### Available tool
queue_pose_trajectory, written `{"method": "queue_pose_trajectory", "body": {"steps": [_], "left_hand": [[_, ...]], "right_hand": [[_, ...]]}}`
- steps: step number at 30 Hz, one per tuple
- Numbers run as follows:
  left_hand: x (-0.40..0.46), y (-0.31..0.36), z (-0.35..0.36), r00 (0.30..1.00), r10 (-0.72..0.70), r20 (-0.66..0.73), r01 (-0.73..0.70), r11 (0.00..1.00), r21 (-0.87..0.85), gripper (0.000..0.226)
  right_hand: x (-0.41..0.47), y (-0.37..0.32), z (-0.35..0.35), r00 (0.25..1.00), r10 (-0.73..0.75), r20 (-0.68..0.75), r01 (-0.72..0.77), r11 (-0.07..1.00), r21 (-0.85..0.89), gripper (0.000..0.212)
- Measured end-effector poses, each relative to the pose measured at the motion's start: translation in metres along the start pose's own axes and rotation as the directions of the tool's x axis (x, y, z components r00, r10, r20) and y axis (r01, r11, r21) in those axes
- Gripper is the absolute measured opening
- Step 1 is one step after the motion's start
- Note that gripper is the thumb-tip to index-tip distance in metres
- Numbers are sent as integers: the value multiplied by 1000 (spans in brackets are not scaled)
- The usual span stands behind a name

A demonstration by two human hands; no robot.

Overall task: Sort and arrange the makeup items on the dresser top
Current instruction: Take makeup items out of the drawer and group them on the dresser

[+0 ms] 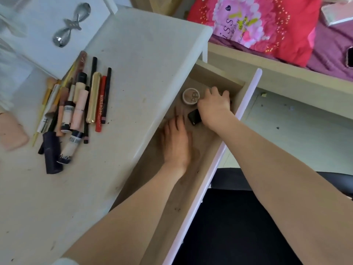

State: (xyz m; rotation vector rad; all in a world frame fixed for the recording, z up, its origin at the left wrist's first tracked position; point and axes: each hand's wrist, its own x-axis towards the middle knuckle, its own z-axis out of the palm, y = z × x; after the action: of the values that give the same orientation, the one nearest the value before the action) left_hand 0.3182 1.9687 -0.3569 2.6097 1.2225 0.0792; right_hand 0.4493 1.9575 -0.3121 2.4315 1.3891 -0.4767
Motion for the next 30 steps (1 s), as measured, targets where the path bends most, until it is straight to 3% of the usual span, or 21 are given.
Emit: {"method": "queue_pose_trajectory", "body": {"steps": [3, 7, 12, 18, 21, 24, 27, 30], "left_hand": [[11, 1, 8, 986, -44, -160, 48, 999, 24, 26], [15, 5, 11, 976, -119, -181, 104, 990, -92, 20], [-4, 8, -13, 981, -191, -24, 164, 897, -411, 29], [-44, 19, -47, 984, -173, 49, 170, 810, -562, 30], [-61, 20, -66, 969, -229, 96, 236, 730, -641, 30], [-73, 19, -91, 961, -256, 101, 252, 670, -698, 31], [-86, 11, -118, 966, -260, -5, 170, 644, -746, 28], [-96, -2, -143, 946, -308, -104, 118, 622, -774, 22]], "right_hand": [[8, 0, 4, 1000, -5, 28, 7, 998, -55, 40], [8, 4, 1, 1000, -16, 23, 16, 1000, 0, 36], [-15, 0, -11, 999, -28, 25, 25, 993, 115, 29], [-49, 0, -28, 1000, -19, -23, 27, 902, 431, 35], [-68, 0, -35, 1000, -2, -28, 19, 756, 654, 41], [-92, -1, -45, 1000, 18, -17, 7, 466, 885, 46], [-114, -11, -54, 998, 53, -30, 19, 202, 979, 35], [-126, -30, -67, 996, 59, -62, 59, 61, 996, 29]]}}
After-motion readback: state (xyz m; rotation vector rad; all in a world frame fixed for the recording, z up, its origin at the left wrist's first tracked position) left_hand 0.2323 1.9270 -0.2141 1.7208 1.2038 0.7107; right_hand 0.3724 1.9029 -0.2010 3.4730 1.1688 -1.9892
